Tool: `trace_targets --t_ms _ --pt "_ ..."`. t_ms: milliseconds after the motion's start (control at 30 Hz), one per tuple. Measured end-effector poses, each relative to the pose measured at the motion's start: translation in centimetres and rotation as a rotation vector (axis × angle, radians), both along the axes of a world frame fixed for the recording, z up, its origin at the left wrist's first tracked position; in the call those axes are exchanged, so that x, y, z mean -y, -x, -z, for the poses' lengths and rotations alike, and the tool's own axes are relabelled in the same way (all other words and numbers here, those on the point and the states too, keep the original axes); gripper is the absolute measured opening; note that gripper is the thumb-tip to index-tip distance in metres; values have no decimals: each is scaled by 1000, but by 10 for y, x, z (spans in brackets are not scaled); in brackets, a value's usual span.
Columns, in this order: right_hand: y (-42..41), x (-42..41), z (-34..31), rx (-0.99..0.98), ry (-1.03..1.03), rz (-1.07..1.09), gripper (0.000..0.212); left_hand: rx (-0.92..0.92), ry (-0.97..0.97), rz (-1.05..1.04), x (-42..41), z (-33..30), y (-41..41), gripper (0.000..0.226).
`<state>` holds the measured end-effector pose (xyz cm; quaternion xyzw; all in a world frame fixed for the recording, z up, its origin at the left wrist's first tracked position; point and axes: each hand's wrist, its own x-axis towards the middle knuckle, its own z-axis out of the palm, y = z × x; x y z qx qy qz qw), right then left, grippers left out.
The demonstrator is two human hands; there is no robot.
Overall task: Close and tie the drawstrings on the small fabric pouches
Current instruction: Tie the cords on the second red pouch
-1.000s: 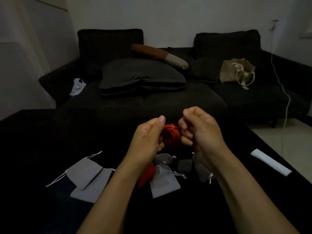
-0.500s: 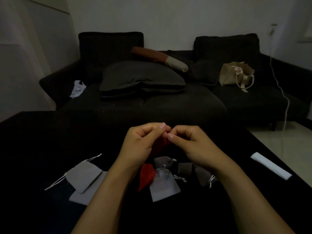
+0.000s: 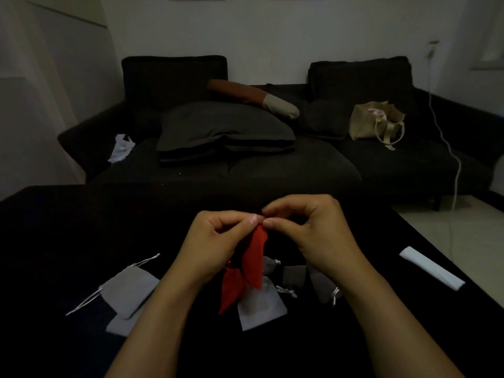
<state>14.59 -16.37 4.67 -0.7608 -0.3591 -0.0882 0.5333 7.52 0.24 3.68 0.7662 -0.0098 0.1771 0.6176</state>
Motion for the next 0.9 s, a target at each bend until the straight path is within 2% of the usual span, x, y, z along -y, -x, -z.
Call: trace_targets --t_ms 100,233,467,633,767,833,900 --pt "3 1 -1 27 126 -40 26 -42 -111 53 -5 2 1 17" --pt "1 3 -1 55 329 -76 15 -98 -336 115 -9 4 2 18" --pt "-1 10 -2 101 385 -49 6 -133 -513 152 -1 2 0 25" --pt "1 8 0 138 387 -53 6 -146 -502 155 -4 0 2 24" --pt "1 7 0 45 483 -154 7 -192 -491 189 -8 0 7 20" --pt "1 7 1 -52 463 -230 6 -198 -401 193 -11 -1 10 15" --pt "3 8 -1 -169 366 -317 4 -197 -214 186 -14 -4 13 14"
